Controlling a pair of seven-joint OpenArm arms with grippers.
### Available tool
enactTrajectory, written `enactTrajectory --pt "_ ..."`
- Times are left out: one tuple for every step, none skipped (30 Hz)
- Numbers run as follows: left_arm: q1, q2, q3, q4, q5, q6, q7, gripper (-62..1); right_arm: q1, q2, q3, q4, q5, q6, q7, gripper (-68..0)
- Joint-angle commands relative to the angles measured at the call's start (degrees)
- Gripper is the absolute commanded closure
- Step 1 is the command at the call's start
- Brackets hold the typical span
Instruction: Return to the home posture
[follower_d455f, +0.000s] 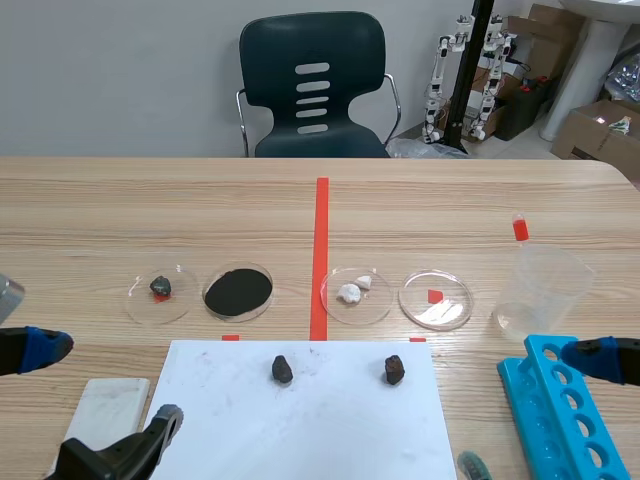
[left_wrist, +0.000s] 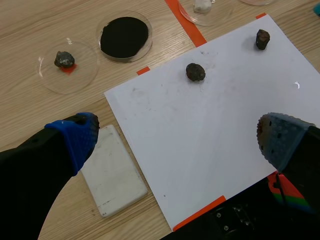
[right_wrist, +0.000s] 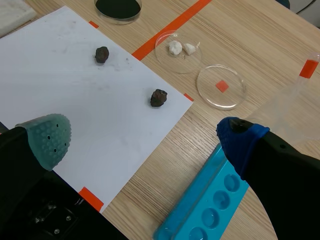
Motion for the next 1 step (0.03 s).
enactTrajectory --pt "0.33 0.28 0.35 0.46 -0.37 -0.02 -0.94 -62.3 0.46 0.61 0.22 0.57 0.59 0.0 0.63 -60.8"
